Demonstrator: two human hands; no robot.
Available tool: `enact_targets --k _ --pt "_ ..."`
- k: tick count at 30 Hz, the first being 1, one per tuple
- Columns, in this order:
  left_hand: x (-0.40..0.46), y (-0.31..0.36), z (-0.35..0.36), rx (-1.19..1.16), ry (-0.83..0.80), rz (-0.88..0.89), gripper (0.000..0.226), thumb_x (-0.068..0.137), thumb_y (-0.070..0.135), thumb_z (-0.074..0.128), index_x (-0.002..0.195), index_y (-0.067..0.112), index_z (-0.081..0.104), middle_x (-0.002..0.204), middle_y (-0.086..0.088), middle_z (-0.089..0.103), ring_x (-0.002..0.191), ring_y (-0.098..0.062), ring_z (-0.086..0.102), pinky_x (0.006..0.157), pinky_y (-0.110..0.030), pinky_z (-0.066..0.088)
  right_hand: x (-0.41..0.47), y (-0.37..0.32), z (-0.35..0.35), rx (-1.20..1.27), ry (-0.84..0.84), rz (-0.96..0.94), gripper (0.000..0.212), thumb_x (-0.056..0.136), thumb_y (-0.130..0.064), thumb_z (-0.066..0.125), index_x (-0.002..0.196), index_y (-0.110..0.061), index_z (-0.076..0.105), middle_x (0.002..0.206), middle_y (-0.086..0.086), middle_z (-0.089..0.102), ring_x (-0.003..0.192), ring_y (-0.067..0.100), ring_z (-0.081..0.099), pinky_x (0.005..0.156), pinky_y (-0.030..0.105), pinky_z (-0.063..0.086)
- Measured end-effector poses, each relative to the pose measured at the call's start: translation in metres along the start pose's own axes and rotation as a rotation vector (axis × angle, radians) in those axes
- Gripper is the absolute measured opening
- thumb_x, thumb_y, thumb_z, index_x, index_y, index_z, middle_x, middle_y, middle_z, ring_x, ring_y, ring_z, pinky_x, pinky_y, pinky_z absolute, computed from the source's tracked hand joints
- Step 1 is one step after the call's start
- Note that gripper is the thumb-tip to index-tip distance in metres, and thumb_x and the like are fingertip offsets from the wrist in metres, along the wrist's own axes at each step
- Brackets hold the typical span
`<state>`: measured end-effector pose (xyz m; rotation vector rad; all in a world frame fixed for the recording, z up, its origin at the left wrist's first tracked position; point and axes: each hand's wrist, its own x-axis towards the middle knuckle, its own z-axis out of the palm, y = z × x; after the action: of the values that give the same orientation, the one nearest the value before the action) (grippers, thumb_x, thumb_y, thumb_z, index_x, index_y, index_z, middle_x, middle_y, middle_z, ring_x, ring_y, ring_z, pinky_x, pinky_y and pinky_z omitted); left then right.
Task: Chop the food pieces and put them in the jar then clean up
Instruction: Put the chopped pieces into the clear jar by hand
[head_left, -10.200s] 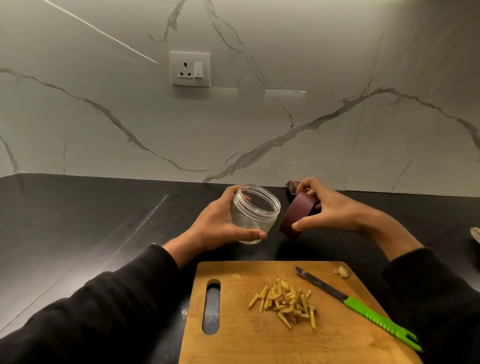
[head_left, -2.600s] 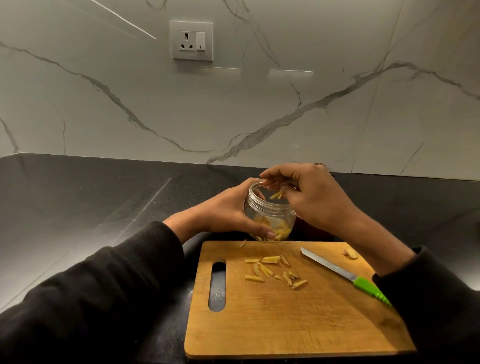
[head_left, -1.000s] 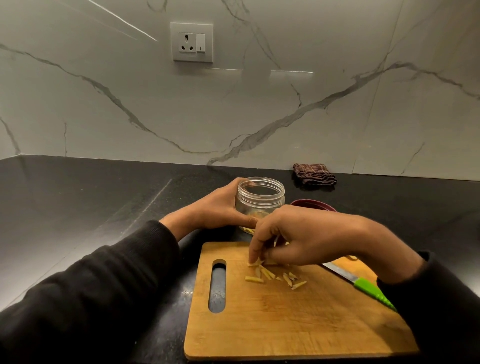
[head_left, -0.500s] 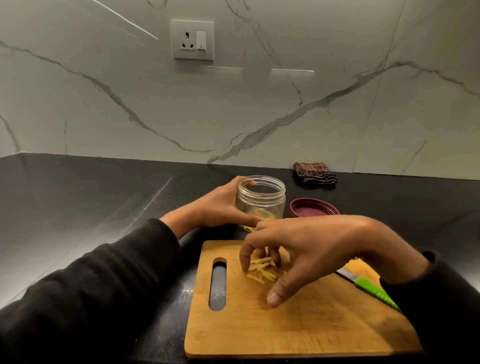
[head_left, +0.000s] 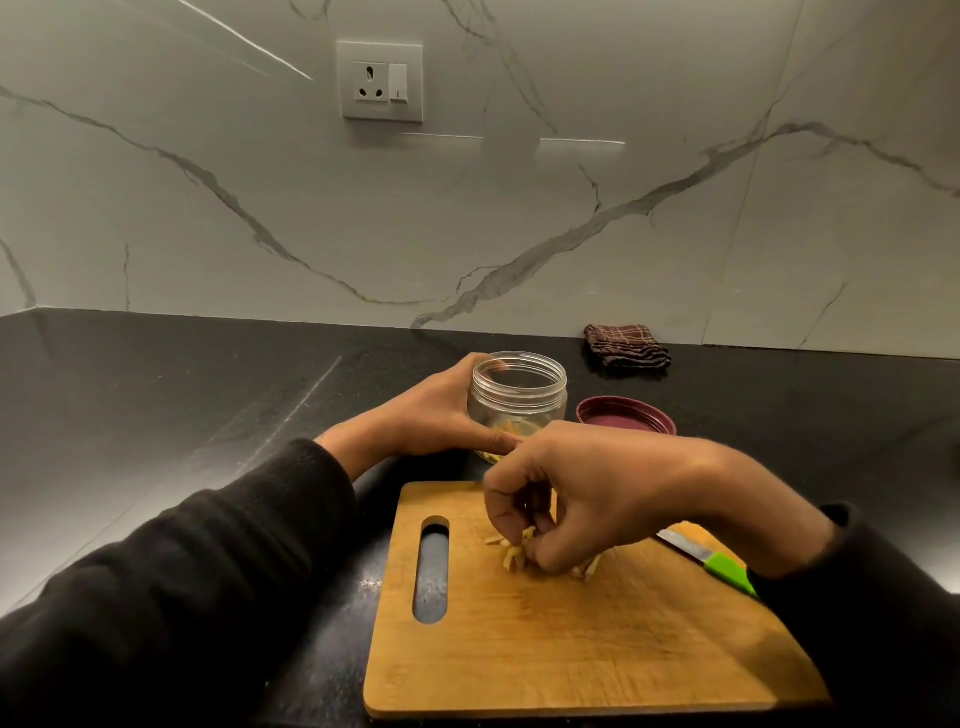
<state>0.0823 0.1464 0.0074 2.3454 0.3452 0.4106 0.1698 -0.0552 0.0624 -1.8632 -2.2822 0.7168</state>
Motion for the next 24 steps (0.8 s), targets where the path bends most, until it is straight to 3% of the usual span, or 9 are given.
enact_targets --k 5,11,15,18,20,24 --pt "0.000 0.000 0.001 0.004 0.007 0.000 0.105 0.053 0.061 0.085 0.140 0.034 0.034 0.135 0.012 0.054 0.125 -0.003 0.052 0.111 -0.039 0.044 -0.001 0.001 0.000 -0.011 0.013 0.000 0.021 0.088 -0.015 0.076 0.105 -0.027 0.072 0.105 -0.012 0.068 0.097 0.008 0.067 0.086 0.037 0.058" --pt "-0.001 0.002 0.001 0.020 0.011 0.009 0.111 0.053 0.061 0.084 0.146 0.027 0.033 0.138 0.009 0.054 0.126 -0.005 0.052 0.111 -0.039 0.043 0.003 0.001 0.002 -0.011 0.057 -0.009 0.018 0.085 -0.013 0.078 0.101 -0.022 0.075 0.102 -0.010 0.070 0.095 0.008 0.066 0.086 0.033 0.057" --pt "0.000 0.001 0.000 0.019 0.013 0.006 0.111 0.053 0.059 0.084 0.147 0.026 0.033 0.137 0.009 0.055 0.126 -0.007 0.053 0.111 -0.041 0.044 0.003 0.005 0.001 0.054 0.121 -0.047 0.019 0.084 -0.009 0.077 0.100 -0.018 0.076 0.101 -0.005 0.071 0.096 0.013 0.067 0.085 0.038 0.058" --pt "-0.001 0.001 -0.001 0.012 0.003 0.017 0.107 0.055 0.054 0.086 0.145 0.026 0.034 0.133 0.009 0.057 0.123 -0.006 0.055 0.109 -0.040 0.046 -0.001 0.011 -0.007 0.207 0.248 -0.062 0.019 0.083 -0.001 0.075 0.099 -0.012 0.075 0.096 0.001 0.072 0.091 0.019 0.070 0.083 0.038 0.061" --pt "-0.002 0.001 -0.001 0.014 0.001 0.033 0.104 0.059 0.048 0.088 0.145 0.025 0.034 0.130 0.009 0.058 0.120 -0.005 0.057 0.106 -0.036 0.049 -0.003 0.016 -0.012 0.296 0.382 -0.083 0.019 0.083 0.003 0.074 0.097 -0.008 0.076 0.092 0.001 0.072 0.085 0.017 0.071 0.076 0.030 0.060" --pt "-0.001 0.004 0.001 0.047 0.004 0.082 0.098 0.067 0.036 0.092 0.146 0.028 0.034 0.127 0.014 0.057 0.116 0.002 0.056 0.098 -0.021 0.048 0.001 0.028 -0.014 0.287 0.828 -0.078 0.016 0.082 0.002 0.074 0.095 -0.007 0.076 0.086 -0.004 0.073 0.081 0.012 0.071 0.070 0.023 0.059"
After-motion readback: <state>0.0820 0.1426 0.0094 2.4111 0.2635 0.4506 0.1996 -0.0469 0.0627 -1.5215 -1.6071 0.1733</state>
